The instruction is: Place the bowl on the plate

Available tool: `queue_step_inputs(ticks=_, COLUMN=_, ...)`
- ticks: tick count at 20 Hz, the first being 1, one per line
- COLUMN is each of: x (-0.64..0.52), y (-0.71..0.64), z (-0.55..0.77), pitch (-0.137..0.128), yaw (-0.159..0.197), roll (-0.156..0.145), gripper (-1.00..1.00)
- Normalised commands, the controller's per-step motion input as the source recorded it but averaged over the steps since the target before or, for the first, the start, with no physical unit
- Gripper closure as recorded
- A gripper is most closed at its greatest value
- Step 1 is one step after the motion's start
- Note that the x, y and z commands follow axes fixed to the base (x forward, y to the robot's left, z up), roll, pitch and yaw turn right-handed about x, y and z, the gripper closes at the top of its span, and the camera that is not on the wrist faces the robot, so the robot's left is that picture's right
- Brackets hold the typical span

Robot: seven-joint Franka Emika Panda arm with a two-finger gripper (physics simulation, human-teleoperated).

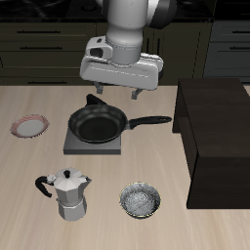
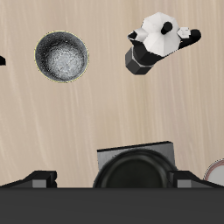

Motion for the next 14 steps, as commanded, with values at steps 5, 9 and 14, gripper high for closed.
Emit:
queue_step_inputs(ticks=5, x=0.21, y=0.04, z=0.07, pitch=-0.048, yaw=0.034, roll=-0.004, gripper=-1.00)
queue_step_inputs(ticks=9, x=0.36, y=-0.04, z=0.09, pitch=0.005, yaw=-0.013, roll=0.002, gripper=-1.00)
queue_step_inputs(ticks=14, x=0.30, y=0.03, z=0.09, pitch=-0.017, yaw=0.008, roll=0.041, gripper=-1.00)
